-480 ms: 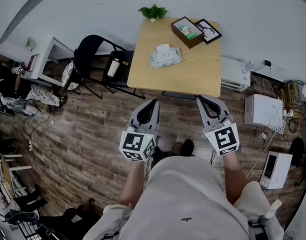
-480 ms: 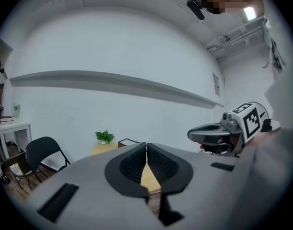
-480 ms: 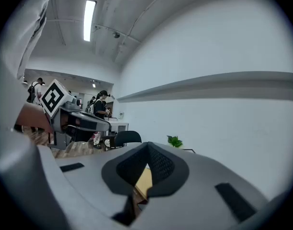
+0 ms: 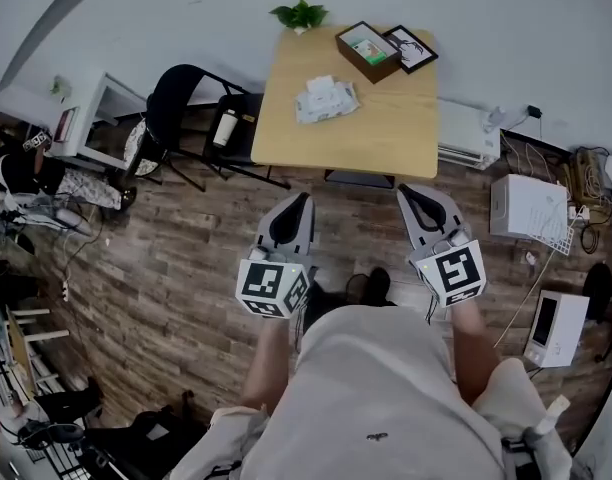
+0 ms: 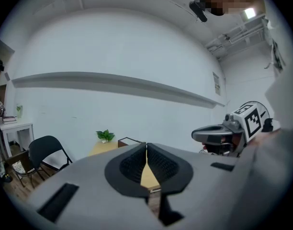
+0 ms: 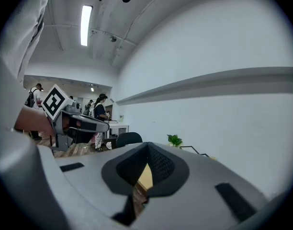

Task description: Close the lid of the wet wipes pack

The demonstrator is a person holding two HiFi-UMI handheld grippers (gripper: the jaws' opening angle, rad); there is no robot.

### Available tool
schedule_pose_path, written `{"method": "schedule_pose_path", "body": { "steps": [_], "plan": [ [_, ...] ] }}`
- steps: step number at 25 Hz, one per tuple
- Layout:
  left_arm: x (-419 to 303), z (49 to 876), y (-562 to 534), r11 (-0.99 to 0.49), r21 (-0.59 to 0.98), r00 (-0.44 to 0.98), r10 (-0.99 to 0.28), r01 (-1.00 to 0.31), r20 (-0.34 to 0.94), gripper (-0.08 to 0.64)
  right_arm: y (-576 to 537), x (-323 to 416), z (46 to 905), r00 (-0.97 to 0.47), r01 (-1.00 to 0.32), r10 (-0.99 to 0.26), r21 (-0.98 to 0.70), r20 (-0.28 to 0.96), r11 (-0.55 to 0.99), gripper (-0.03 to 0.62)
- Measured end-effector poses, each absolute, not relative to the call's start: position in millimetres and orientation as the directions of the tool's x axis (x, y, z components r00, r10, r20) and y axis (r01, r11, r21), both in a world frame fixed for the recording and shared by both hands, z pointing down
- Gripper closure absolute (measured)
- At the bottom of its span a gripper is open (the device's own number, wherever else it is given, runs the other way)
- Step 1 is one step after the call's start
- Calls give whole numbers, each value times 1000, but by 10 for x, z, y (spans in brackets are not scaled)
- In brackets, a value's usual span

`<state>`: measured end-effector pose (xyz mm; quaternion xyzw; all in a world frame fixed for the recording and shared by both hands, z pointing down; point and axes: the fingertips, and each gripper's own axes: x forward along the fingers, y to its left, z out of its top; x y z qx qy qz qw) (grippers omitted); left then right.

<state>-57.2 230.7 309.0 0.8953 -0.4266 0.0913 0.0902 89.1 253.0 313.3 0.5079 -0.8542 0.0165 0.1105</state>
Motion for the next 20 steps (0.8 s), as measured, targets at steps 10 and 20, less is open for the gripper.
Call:
{"method": "schedule_pose_path", "body": {
  "steps": [10,20],
  "plan": [
    [-481,3197,2483,-626,88,625,-737,-775,259,549,2673,900,3228,-486,-857,-845,69,223,511,590],
    [-607,3212,2404,-627,93,628,-739,-773,245,546,2589,759,3353,-501,-847,-830,55,246,528,496]
  ]
}}
